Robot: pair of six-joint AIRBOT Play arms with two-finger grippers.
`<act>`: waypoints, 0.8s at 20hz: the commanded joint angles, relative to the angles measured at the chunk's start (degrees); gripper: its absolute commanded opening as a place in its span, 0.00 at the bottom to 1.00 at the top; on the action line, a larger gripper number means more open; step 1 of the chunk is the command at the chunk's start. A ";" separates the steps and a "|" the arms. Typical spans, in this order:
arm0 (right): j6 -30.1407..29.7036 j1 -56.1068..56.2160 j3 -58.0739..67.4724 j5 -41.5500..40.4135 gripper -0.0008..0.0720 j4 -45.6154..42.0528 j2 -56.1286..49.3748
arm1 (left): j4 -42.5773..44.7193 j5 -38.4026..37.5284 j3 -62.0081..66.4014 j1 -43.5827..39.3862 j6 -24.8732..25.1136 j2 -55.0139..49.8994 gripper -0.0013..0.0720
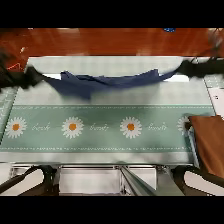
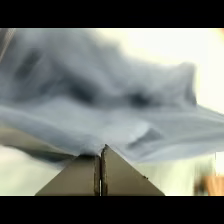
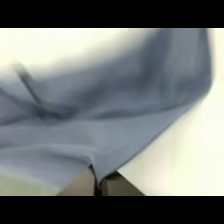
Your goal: Fold the shirts.
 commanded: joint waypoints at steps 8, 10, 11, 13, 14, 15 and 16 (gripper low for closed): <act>5.64 0.22 32.39 4.92 0.04 -14.12 23.47 | 10.38 8.02 34.29 2.56 0.00 24.76 0.04; 7.28 0.22 32.39 6.93 0.04 -18.38 28.57 | 19.58 8.04 34.42 3.52 -0.59 31.06 0.04; 7.72 0.22 32.39 8.68 0.04 -19.52 30.42 | 24.87 8.02 34.42 3.39 -3.58 33.79 0.04; 10.08 0.22 32.39 14.19 0.04 -21.73 33.22 | 32.70 7.69 34.42 1.33 -8.31 38.23 0.04; 10.40 0.22 32.37 17.42 0.04 -21.97 34.12 | 34.82 6.88 34.42 -0.48 -8.48 39.65 0.04; 10.62 0.22 32.37 20.02 0.04 -22.01 34.69 | 36.54 5.42 34.42 -2.60 -8.70 40.63 0.04; 10.71 0.22 32.39 22.51 0.04 -21.94 34.95 | 38.25 2.93 34.42 -4.81 -9.53 41.11 0.04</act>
